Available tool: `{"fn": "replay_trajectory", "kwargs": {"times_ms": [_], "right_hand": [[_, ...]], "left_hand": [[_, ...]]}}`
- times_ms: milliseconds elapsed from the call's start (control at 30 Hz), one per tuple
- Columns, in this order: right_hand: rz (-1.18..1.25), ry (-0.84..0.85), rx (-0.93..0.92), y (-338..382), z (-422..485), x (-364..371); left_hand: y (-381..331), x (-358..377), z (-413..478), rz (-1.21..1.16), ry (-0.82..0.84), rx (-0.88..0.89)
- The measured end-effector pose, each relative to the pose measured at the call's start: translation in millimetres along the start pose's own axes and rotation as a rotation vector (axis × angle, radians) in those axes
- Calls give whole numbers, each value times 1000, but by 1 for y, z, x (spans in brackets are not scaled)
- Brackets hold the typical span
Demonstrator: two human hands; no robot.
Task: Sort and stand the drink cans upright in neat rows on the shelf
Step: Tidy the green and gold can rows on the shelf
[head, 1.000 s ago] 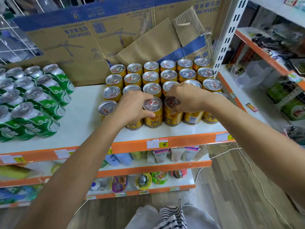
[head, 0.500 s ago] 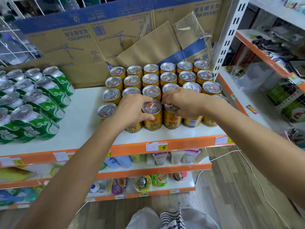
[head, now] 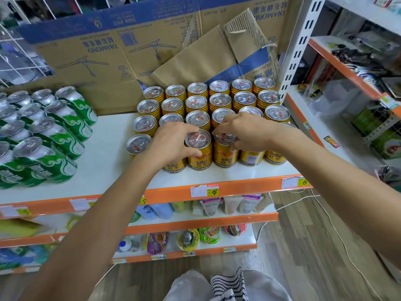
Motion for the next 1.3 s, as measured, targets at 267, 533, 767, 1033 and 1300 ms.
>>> {"fn": "replay_trajectory", "kwargs": {"times_ms": [267, 533, 767, 1033, 1300], "right_hand": [[27, 24, -26, -4, 0, 1], [96, -121, 103, -30, -23, -14], [33, -105, 244, -49, -40, -9], [75, -12, 140, -49, -37, -12], [2, -151, 222, -48, -36, -5]], "left_hand": [[2, 0, 2, -25, 15, -11], [-27, -9, 2, 201, -116, 62], [-76, -5, 22, 164, -88, 206], [-78, -2, 29, 116, -60, 193], [-76, 2, 31, 77, -70, 193]]}}
Point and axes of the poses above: each hand's wrist, its own z-axis towards the middle knuckle, its own x-axis out of the palm, y = z × x, the point moved 3 cm from there along z, towards the middle knuckle, and after that the axes turned 14 degrees about z, right-handed, at the moved point
